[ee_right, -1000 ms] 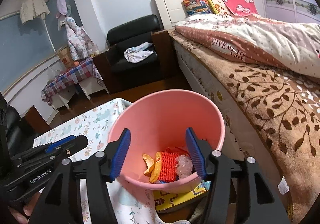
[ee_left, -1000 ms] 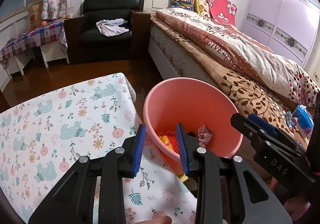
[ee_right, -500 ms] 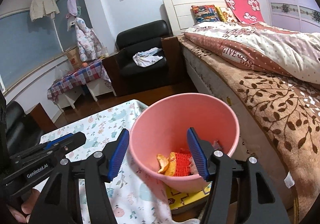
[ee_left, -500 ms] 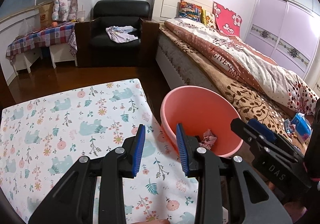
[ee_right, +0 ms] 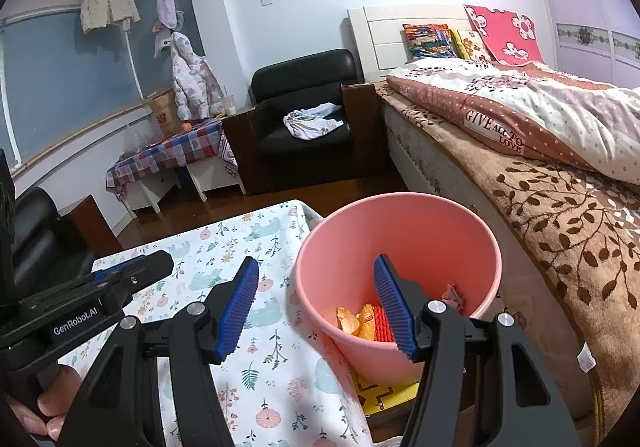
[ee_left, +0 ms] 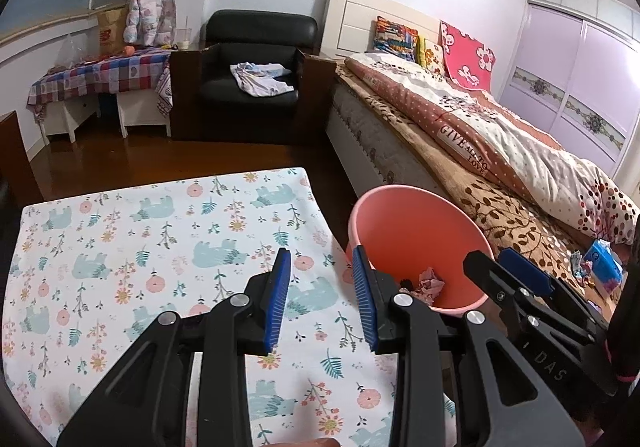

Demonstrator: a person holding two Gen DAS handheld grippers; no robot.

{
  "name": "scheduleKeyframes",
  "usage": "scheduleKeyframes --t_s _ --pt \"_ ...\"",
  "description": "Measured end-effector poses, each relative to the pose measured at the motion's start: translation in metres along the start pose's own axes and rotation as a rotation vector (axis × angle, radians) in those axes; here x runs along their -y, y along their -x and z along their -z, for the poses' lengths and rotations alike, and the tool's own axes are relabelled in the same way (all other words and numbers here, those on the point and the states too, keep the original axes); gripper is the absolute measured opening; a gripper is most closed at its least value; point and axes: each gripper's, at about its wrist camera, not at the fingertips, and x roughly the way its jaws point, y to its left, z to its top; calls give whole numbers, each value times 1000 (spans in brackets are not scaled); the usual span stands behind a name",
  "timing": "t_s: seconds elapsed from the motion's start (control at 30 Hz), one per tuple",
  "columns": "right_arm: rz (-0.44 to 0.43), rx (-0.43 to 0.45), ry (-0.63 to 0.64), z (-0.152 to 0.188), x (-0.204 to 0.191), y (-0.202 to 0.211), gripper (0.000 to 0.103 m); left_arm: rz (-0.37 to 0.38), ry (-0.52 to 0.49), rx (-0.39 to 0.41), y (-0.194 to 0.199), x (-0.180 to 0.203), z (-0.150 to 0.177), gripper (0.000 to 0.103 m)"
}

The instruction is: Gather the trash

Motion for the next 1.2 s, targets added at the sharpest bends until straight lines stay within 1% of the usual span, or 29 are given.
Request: scheduleKeyframes --t_s 0.13,0.4,1.2 --pt "-4 3 7 1 -6 2 59 -18 3 12 5 -3 1 32" --pt "-8 -2 24 2 -12 1 59 -25 16 14 8 -10 3 32" --pt "-12 -13 26 4 -13 -1 59 -37 22 -7 2 -10 6 32"
